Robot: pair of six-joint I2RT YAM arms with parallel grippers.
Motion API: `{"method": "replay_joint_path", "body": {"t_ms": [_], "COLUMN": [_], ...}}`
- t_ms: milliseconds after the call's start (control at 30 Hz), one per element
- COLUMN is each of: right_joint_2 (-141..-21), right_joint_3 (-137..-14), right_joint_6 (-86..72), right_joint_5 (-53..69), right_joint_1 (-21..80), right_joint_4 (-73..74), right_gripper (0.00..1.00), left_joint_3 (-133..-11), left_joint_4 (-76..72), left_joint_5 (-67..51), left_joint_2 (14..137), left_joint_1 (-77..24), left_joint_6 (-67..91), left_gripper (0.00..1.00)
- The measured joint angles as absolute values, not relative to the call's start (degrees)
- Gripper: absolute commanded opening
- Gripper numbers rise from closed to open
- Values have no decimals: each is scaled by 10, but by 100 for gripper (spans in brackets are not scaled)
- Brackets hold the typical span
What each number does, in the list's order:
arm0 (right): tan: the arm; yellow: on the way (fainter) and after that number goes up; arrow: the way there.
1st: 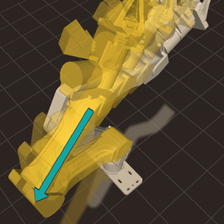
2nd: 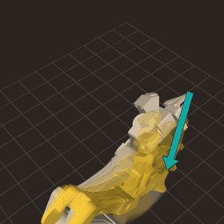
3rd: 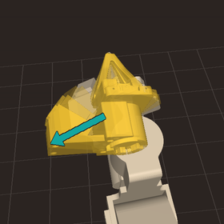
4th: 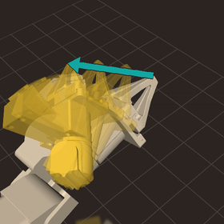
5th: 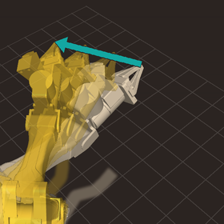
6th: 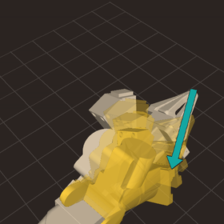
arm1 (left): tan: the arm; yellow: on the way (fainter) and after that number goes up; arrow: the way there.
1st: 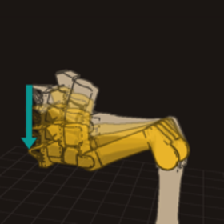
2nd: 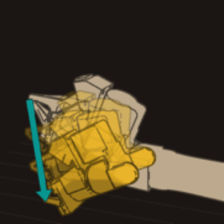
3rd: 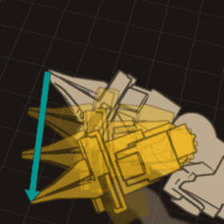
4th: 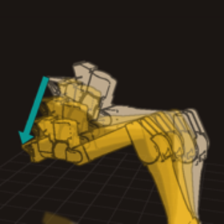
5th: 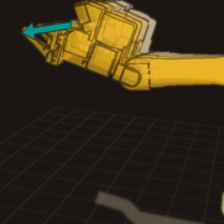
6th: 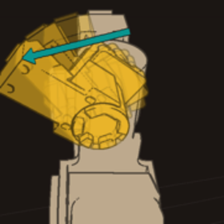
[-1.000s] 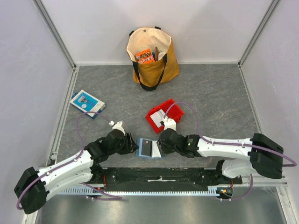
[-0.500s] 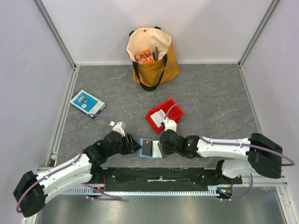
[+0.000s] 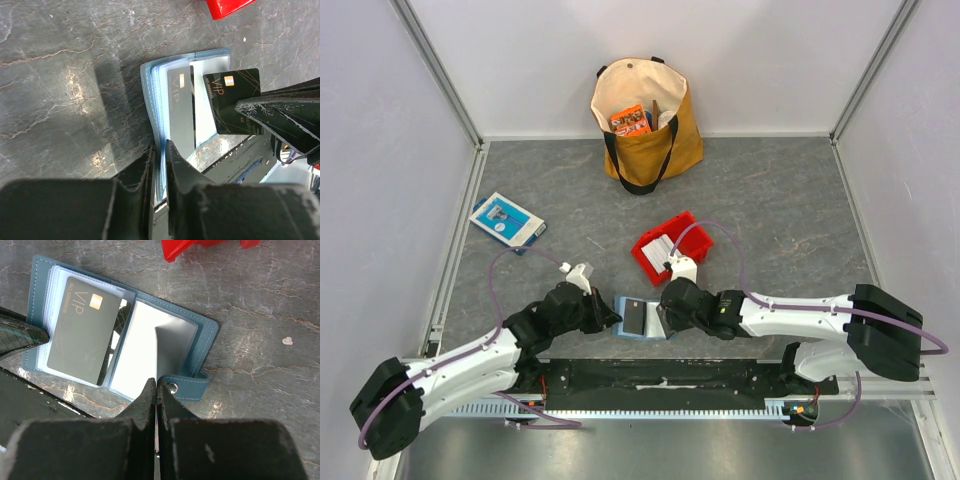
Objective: Put the credit cards into the card holder
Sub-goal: Turn over the card slot in the card holder.
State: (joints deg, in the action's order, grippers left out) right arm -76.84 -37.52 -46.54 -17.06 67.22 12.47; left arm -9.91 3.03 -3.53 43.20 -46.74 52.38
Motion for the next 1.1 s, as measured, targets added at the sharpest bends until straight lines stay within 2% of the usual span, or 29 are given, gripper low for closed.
{"method": "replay_joint_path", "body": {"t_ms": [100,300,667,1100], "right_joint_2": [-768,-763,-778,-851], "right_joint_3": [-375,-394,-503,-517], "right_joint_6": [-466,-476,-510,-526], "right_joint_5": [-170,-184,-282,-326], "right_joint_1": [670,668,688,724], "right_joint_4": [125,133,100,73], "right_gripper": [0,0,0,0], "left_joint_3": [-99,-99,-99,-99], "left_joint_4": [27,24,15,11], "left_joint_5": [-36,-45,-47,-47], "left_joint_2": [434,416,388,399], "left_joint_1": [-467,-467,-467,-467], "left_joint_6": [524,524,524,527], "left_gripper": [2,2,2,2]}}
